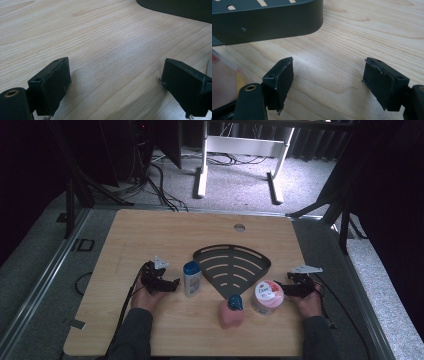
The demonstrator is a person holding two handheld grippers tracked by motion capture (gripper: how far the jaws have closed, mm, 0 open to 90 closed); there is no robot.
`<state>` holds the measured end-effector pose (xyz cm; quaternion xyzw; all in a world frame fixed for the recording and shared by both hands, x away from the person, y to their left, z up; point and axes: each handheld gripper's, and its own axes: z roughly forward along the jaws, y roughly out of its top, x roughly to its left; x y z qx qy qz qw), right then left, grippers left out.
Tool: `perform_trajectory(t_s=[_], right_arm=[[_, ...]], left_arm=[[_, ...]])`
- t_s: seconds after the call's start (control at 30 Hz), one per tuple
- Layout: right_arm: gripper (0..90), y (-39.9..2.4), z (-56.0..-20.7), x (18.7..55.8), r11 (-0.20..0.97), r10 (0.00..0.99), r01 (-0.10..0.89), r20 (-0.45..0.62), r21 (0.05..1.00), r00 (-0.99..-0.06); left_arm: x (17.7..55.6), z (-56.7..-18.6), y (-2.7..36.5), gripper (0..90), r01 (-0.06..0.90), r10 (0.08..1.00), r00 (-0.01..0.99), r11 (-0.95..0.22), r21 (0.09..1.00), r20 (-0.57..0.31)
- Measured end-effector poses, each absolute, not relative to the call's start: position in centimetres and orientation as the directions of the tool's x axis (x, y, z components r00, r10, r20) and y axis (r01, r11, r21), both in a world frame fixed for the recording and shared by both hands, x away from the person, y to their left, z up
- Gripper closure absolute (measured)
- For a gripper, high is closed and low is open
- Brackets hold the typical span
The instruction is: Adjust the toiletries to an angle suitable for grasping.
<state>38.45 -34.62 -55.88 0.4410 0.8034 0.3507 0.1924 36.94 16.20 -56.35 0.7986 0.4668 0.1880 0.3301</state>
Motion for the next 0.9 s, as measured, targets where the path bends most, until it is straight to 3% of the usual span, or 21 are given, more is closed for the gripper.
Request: perform_trajectory(t_s=[0.3, 0.47, 0.63, 0.73, 0.9], right_arm=[[23.9, -34.6, -55.9, 38.4, 0.36, 0.848, 0.577, 0.0, 0.733, -0.53], [23.9, -34.6, -55.9, 38.4, 0.36, 0.848, 0.578, 0.001, 0.733, -0.529], [23.9, -34.6, -55.9, 38.4, 0.36, 0.848, 0.578, 0.001, 0.733, -0.529], [23.9, -34.6, -55.9, 38.4, 0.36, 0.848, 0.578, 0.001, 0.733, -0.529], [23.9, -34.6, -55.9, 38.4, 0.36, 0.848, 0.578, 0.001, 0.733, -0.529]], left_arm=[[36.8, -56.3, 16.2, 11.6, 0.62, 0.87, 0.492, -0.344, 0.705, -0.009], [36.5, -55.8, 16.2, 27.9, 0.635, 0.877, 0.481, -0.341, 0.693, -0.009], [36.4, -55.6, 16.1, 31.2, 0.65, 0.884, 0.467, -0.337, 0.681, -0.008], [36.1, -55.1, 16.3, 48.6, 0.653, 0.882, 0.47, -0.357, 0.668, 0.012], [35.9, -54.8, 16.7, 67.3, 0.661, 0.873, 0.487, -0.35, 0.664, -0.024]])
